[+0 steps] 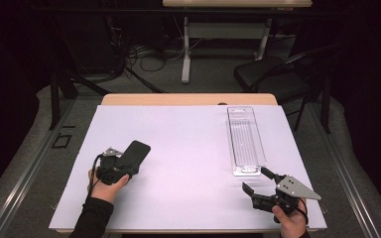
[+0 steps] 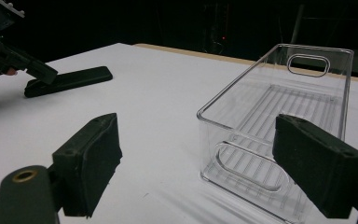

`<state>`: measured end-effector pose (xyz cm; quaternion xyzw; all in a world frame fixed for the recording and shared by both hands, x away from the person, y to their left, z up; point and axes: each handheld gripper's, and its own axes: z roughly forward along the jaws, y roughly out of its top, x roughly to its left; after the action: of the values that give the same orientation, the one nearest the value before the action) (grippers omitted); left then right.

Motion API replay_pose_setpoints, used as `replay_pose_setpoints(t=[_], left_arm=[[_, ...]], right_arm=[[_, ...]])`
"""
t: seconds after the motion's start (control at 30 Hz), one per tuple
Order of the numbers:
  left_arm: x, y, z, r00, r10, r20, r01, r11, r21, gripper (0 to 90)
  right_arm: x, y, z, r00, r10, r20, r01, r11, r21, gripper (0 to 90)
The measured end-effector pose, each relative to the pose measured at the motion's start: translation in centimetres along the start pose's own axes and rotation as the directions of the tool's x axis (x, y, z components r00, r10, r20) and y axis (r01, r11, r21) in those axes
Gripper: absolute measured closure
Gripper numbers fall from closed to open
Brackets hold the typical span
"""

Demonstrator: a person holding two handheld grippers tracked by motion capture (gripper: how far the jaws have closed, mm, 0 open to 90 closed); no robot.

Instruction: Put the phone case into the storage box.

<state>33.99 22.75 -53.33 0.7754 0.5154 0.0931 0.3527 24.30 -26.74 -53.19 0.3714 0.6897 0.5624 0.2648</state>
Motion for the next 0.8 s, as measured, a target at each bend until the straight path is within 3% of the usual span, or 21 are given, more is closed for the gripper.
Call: replay_pose_setpoints(t=[0.13, 0.8], left_arm=[[0.3, 0.0, -0.4, 0.9999, -0.012, -0.009, 0.012, 0.9998, -0.014, 50.7], [1.8, 0.4, -2.3, 0.9988, -0.049, 0.004, 0.049, 0.9960, -0.074, 42.6]], right_arm=[[0.1, 0.0, 0.1, 1.0000, 0.004, -0.002, -0.004, 1.000, -0.004, 14.5], [0.0, -0.1, 0.2, 0.9999, 0.011, -0.005, -0.011, 1.000, 0.003, 14.5]])
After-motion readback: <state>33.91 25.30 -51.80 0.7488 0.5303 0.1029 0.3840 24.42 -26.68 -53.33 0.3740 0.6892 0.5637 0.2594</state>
